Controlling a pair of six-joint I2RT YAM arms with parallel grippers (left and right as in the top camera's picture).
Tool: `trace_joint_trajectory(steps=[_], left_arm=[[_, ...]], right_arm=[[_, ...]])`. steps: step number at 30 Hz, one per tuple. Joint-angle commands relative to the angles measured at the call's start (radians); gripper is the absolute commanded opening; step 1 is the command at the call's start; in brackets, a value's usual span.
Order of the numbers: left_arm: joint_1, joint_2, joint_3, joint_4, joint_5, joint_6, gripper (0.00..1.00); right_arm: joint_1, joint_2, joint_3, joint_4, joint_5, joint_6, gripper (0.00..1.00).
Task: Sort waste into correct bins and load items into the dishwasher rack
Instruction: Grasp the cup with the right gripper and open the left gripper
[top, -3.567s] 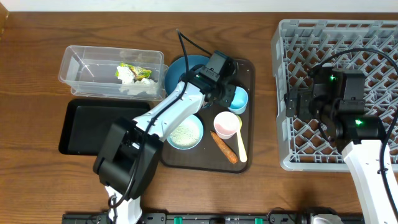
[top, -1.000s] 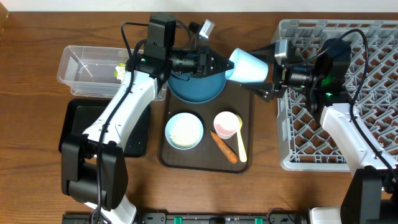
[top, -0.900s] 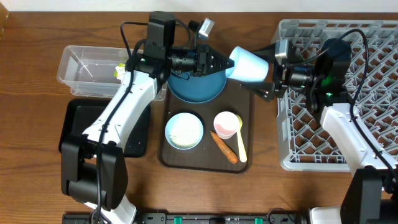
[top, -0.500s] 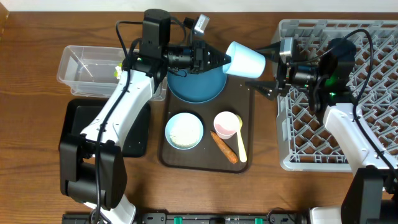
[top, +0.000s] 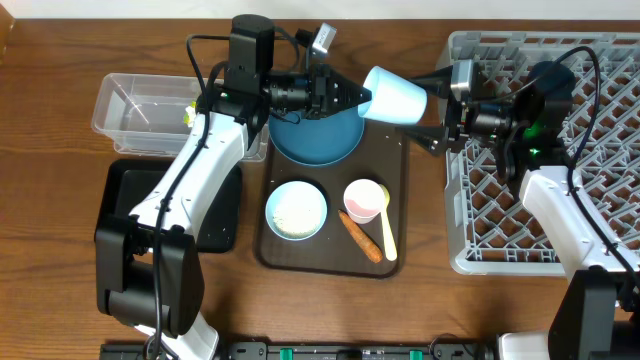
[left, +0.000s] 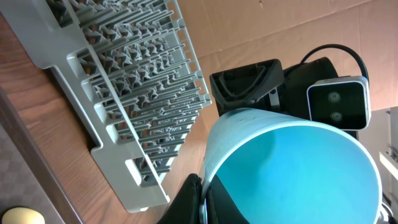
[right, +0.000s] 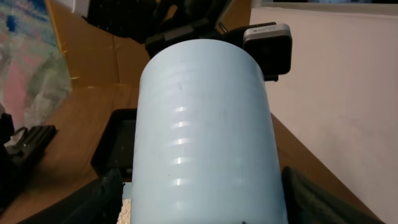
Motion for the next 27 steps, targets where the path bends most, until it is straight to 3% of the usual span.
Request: trace_joint_trajectory(steps=[1, 10, 14, 18, 27], left_arm=[[0.002, -0.003, 0.01, 0.005, 0.004, -0.016, 0.06], [-0.009, -0.003, 0.01, 0.005, 0.003, -0.017, 0.06], [-0.02, -0.003, 0.01, 0.006, 0.003, -0.016, 0.06], [-0.022, -0.003, 0.01, 0.006, 0.003, -0.016, 0.06], [-0.022, -0.003, 0.01, 0.005, -0.001, -0.01, 0.08]], right_arm=[[0.004, 0.008, 0.013, 0.008, -0.006, 0.003, 0.76], [0.012, 0.008, 0.013, 0.025, -0.002, 0.003, 0.73], [0.012, 0.008, 0.013, 0.026, -0.003, 0.004, 0.68], [0.014, 0.008, 0.013, 0.026, -0.003, 0.004, 0.55], [0.016, 0.008, 0.013, 0.019, -0.002, 0.048, 0.47]])
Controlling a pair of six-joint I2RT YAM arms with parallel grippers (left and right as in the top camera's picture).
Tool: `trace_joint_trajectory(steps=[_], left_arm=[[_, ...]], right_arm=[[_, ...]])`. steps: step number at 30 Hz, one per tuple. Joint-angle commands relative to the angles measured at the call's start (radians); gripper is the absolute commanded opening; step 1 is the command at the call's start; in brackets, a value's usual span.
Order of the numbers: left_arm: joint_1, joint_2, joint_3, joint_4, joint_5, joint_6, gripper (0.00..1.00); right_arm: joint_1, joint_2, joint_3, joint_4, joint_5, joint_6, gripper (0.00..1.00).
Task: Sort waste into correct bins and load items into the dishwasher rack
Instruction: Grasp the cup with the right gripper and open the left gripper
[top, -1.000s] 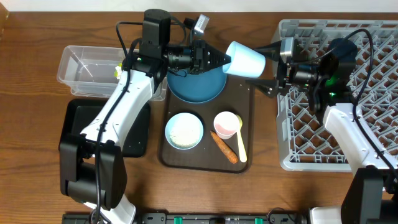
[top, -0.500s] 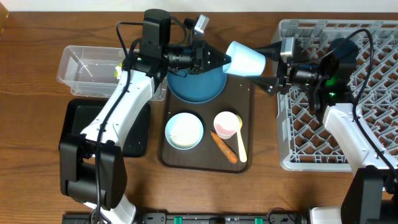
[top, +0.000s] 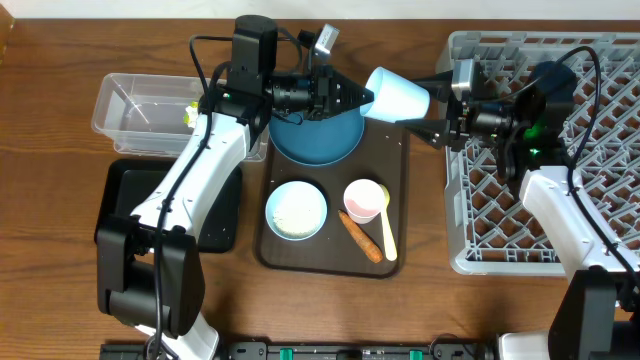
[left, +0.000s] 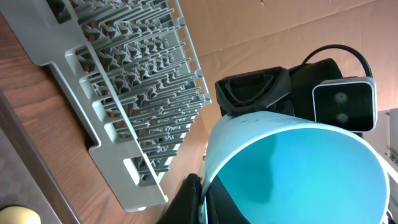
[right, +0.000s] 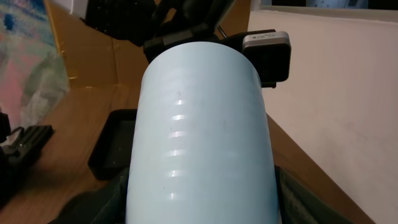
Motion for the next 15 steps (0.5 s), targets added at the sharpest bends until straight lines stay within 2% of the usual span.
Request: trace_joint_trajectory(steps=[1, 4, 7, 11, 13, 15], left_arm=[[-0.009, -0.003, 0.01, 0.005, 0.005, 0.019, 0.12], [-0.009, -0.003, 0.01, 0.002, -0.006, 0.117, 0.17], [-0.009, -0.003, 0.01, -0.077, -0.117, 0.206, 0.21], [-0.008, -0.003, 0.01, -0.29, -0.423, 0.354, 0.21], [-0.006, -0.003, 0.01, -0.386, -0.612, 0.399, 0.2], [-0.002, -0.005, 0.01, -0.444, -0.732, 0.426, 0.2]], right_arm=[[0.015, 0.008, 0.013, -0.009, -0.005, 0.045, 0.46], [0.015, 0.008, 0.013, -0.067, 0.034, 0.103, 0.4], [0.015, 0.008, 0.013, -0.162, 0.123, 0.172, 0.27], [0.015, 0.008, 0.013, -0.275, 0.227, 0.205, 0.23], [0.015, 0.008, 0.013, -0.327, 0.313, 0.204, 0.16], [0.015, 0.007, 0.013, -0.366, 0.393, 0.204, 0.15]])
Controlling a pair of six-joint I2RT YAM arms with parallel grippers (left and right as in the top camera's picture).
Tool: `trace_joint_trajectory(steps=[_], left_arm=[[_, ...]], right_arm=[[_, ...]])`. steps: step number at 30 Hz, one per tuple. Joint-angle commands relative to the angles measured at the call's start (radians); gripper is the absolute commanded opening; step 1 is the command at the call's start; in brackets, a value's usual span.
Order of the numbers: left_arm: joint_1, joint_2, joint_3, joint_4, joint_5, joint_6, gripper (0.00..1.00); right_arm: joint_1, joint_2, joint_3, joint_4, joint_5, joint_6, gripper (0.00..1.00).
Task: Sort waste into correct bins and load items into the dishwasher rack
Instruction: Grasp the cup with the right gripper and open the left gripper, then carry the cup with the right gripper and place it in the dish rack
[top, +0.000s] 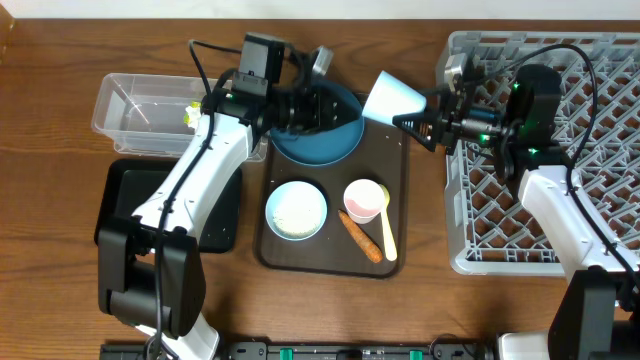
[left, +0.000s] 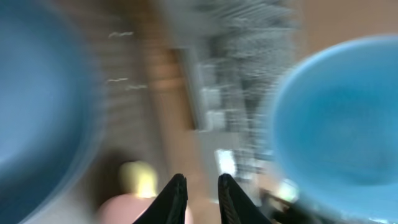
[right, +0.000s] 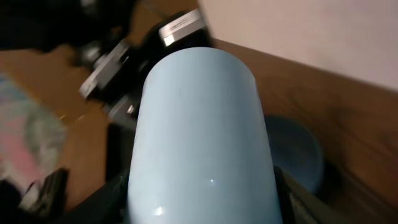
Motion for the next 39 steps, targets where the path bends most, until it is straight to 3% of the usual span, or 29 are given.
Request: trace_joint_trajectory(steps=[1, 4, 11, 21, 29, 39], left_arm=[[0.01, -0.008, 0.007, -0.055, -0.323, 0.132, 0.2], [0.027, -0.026, 0.007, -0.103, -0.386, 0.153, 0.2], [0.083, -0.113, 0.007, -0.199, -0.547, 0.156, 0.2], [0.103, -0.171, 0.007, -0.273, -0.613, 0.175, 0.19], [0.103, -0.171, 0.007, -0.272, -0.613, 0.175, 0.15], [0.103, -0.171, 0.007, -0.273, -0.613, 0.175, 0.15]], right_arm=[[0.01, 0.005, 0.01, -0.041, 0.193, 0.032, 0.15], [0.008, -0.008, 0.01, -0.08, 0.272, 0.032, 0.07], [0.008, -0.118, 0.023, -0.244, 0.496, 0.015, 0.01], [-0.04, -0.226, 0.269, -0.729, 0.963, -0.006, 0.01], [-0.283, -0.223, 0.36, -0.916, 1.046, 0.005, 0.01], [-0.672, -0.126, 0.36, -0.977, 1.057, 0.066, 0.01]])
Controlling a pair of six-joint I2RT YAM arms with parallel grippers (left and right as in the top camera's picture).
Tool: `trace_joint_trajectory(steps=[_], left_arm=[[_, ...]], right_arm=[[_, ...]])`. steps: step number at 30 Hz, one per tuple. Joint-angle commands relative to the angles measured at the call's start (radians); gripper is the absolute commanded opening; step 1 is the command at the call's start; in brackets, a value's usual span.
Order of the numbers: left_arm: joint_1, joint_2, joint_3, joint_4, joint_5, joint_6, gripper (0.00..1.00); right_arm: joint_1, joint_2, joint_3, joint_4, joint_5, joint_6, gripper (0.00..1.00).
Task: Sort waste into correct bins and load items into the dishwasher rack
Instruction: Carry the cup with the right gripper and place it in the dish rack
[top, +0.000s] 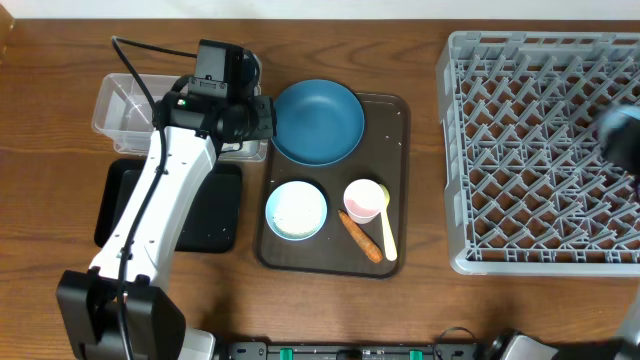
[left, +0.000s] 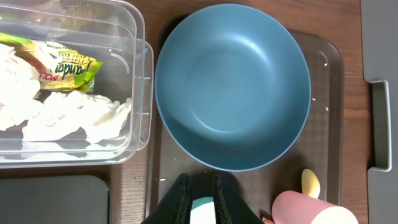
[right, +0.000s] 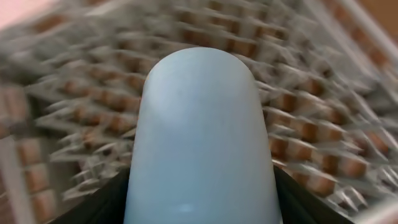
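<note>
The light blue cup (right: 202, 124) fills the right wrist view, bottom end toward the camera. My right gripper (right: 202, 208) is shut on it, over the blurred grid of the grey dishwasher rack (top: 540, 150). In the overhead view only a dark blur of the right arm (top: 625, 140) shows at the right edge. My left gripper (left: 203, 198) hangs over the brown tray (top: 385, 115) just below the big blue bowl (left: 233, 87), jaws slightly apart and holding nothing. A carrot (top: 360, 236) lies on the tray.
The tray also carries a small pale bowl (top: 296, 210), a pink cup (top: 365, 200) and a yellow spoon (top: 388, 238). A clear bin (left: 134, 81) with wrappers and tissue sits at the far left. A black bin (top: 215, 215) lies in front of it.
My right gripper has carried the light blue cup from beside the blue bowl to over the rack at the right edge. My left gripper has drawn back to the blue bowl's left side and now points down.
At first both grippers met above the tray, the left shut on the cup's rim and the right open around its body. Then the right was shut on it. Later the left had let go and pulled back. Now the right holds the cup over the rack.
</note>
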Motion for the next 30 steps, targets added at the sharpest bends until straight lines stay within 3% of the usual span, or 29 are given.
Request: trace_joint_trajectory(steps=[1, 16, 28, 29, 30], left_arm=[[0.002, -0.003, 0.007, 0.0, -0.017, 0.014, 0.15], [0.002, -0.003, 0.007, -0.001, -0.017, 0.014, 0.15], [0.002, -0.003, 0.007, -0.001, -0.017, 0.013, 0.15], [0.002, -0.003, 0.007, -0.001, -0.017, 0.013, 0.15], [0.002, -0.003, 0.007, -0.001, -0.016, 0.013, 0.15]], right_arm=[[-0.099, 0.058, 0.023, -0.003, 0.014, 0.049, 0.01], [-0.294, 0.232, 0.022, 0.04, 0.023, 0.128, 0.01], [-0.314, 0.292, 0.022, -0.001, 0.022, 0.148, 0.01], [-0.314, 0.292, 0.022, 0.003, 0.022, 0.148, 0.05], [-0.314, 0.292, 0.022, 0.012, 0.021, 0.147, 0.17]])
